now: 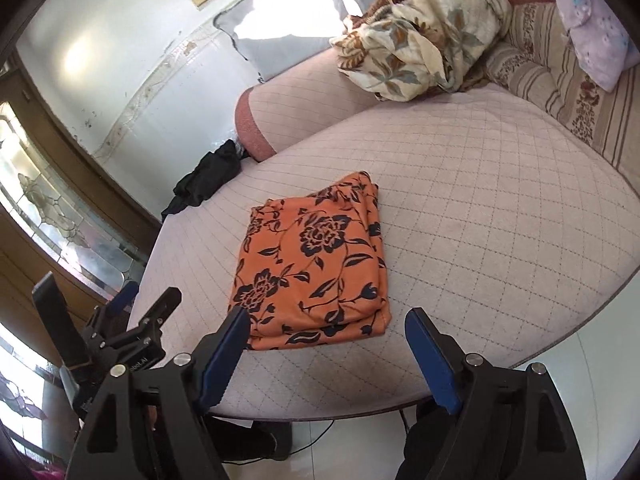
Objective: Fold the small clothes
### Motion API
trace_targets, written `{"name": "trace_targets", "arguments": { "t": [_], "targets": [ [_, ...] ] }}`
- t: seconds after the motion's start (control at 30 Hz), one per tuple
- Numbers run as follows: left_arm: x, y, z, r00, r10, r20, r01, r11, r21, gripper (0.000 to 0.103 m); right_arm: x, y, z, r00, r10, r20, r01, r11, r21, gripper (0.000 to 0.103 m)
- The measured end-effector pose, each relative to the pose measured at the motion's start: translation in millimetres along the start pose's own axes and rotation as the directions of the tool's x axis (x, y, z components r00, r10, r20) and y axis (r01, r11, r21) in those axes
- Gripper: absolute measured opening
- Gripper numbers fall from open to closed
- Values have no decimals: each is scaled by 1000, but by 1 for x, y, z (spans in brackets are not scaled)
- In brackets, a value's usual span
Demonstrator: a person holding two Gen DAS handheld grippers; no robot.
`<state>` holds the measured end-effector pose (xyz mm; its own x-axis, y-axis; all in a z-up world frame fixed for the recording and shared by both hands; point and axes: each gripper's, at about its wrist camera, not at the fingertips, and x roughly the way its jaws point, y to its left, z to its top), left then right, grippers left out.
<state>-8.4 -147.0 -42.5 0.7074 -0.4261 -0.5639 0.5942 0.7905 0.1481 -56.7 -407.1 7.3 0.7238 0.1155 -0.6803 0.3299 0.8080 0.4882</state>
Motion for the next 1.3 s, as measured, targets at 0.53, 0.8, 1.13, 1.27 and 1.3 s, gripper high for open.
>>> {"name": "trace_targets", "arguments": {
  "t": [0.53, 0.8, 1.13, 1.27, 1.3],
  "targets": [
    [-32, 15, 3, 999, 52, 12, -52, 998, 25, 103, -10, 23, 4, 991, 98, 87, -96, 995, -28, 83],
    [-31, 39, -8, 994, 104, -40, -105, 994, -18, 103, 22, 25, 3, 988, 147, 54, -147, 989, -15, 83],
    [-30, 28, 0, 998, 62, -30, -63, 998, -11, 103, 26, 33, -3, 990, 135, 35, -133, 990, -49, 83],
    [-30, 14, 5, 999, 36, -21, -36, 999, 12, 103, 15, 30, -1, 991, 119, 65, -115, 992, -55, 83],
    [-31, 11, 5, 999, 30, -18, -30, 999, 19, 103, 13, 29, 0, 990, 120, 70, -116, 992, -53, 83]
  ]
}}
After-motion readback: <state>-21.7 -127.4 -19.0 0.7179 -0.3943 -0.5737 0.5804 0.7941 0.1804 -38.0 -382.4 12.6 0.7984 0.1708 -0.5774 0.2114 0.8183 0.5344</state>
